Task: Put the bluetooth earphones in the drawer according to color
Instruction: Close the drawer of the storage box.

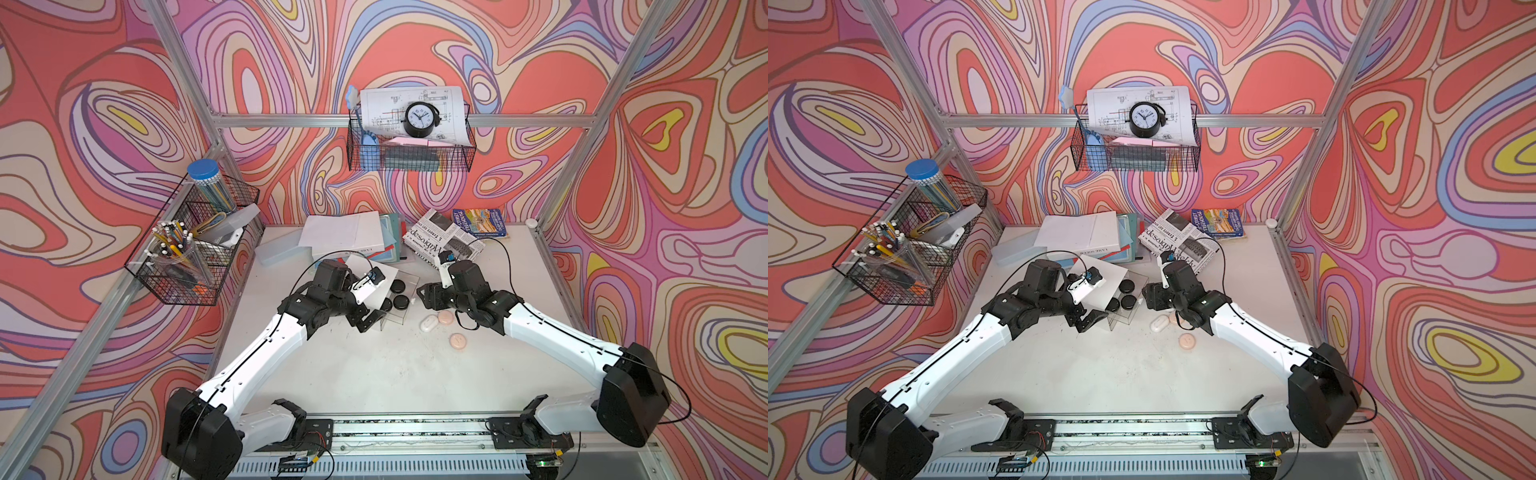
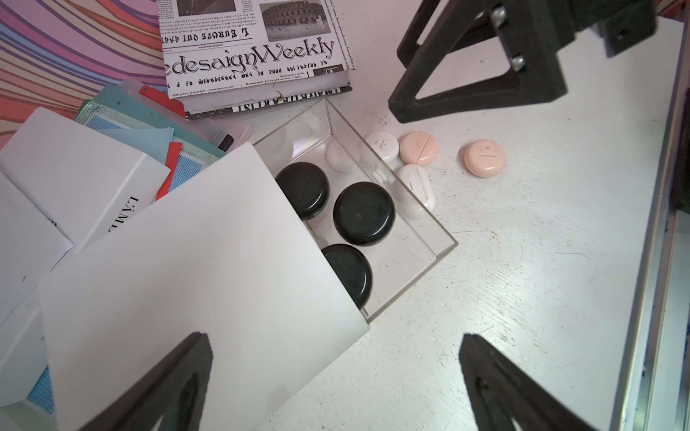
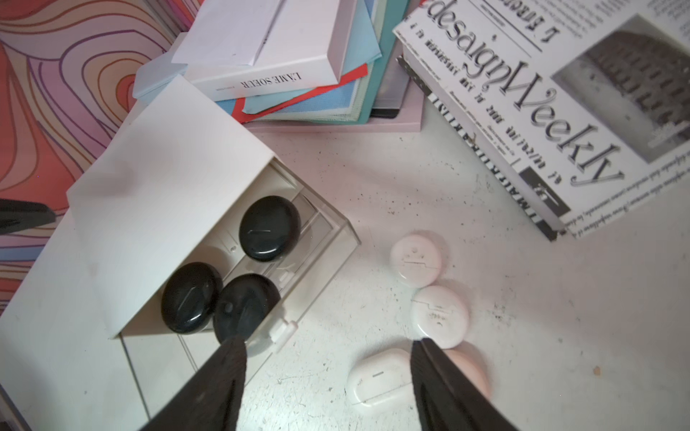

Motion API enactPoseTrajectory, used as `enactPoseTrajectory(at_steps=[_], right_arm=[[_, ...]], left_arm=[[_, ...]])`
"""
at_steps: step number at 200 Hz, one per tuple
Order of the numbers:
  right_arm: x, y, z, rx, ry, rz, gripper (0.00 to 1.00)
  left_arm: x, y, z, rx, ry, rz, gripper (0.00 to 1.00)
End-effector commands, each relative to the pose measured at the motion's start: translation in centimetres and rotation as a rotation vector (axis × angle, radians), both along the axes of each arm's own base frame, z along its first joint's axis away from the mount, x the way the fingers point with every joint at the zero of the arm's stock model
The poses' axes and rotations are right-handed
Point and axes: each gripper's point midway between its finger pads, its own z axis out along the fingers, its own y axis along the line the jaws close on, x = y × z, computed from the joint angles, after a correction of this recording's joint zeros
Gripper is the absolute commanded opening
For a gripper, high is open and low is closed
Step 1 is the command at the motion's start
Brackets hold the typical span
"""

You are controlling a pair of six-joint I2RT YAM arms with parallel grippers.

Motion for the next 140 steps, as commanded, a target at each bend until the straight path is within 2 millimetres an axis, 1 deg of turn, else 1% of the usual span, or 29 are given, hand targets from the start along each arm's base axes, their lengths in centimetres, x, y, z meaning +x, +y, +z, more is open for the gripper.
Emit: enactPoseTrajectory(at_steps=[1, 19, 24, 37, 52, 78, 113, 140], right_arm=[[-0.3, 0.1, -0.4, 0.061, 0.022, -0.019, 0.53], [-0.5, 0.2, -1.1, 0.074, 0.039, -0.019, 0.36], [-0.5, 0.3, -1.4, 0.075, 0.046, -0.019, 0.30], [-0.5, 0.4, -1.6, 0.081, 0.048, -0.019, 0.15], [-0.4, 0.6, -1.8, 0.089, 0.051, -0.015, 0.00], [-0.1, 1.3, -2.2, 0.113, 0.058, -0.001, 0.00], [0.2, 2.3, -3.2, 0.124, 0.084, 0.025, 0.00], [0.7, 3.0, -3.0, 0.147, 0.072, 0.040, 0.00]], left_arm=[[0.6, -0.1, 0.4, -0.009, -0.001, 0.005, 0.98], [0.6, -0.2, -0.3, 0.000, 0.021, 0.001, 0.98], [0.6, -0.3, -0.4, -0.002, 0.026, -0.001, 0.99], [0.5, -0.5, -0.6, -0.009, 0.036, -0.012, 0.99], [0.6, -0.6, -0.7, -0.010, 0.044, -0.010, 0.98], [0.4, -0.8, -1.4, -0.005, 0.078, -0.022, 0.99], [0.0, -1.0, -2.1, 0.001, 0.126, -0.042, 0.98], [0.0, -0.9, -2.6, 0.015, 0.132, -0.041, 0.98]])
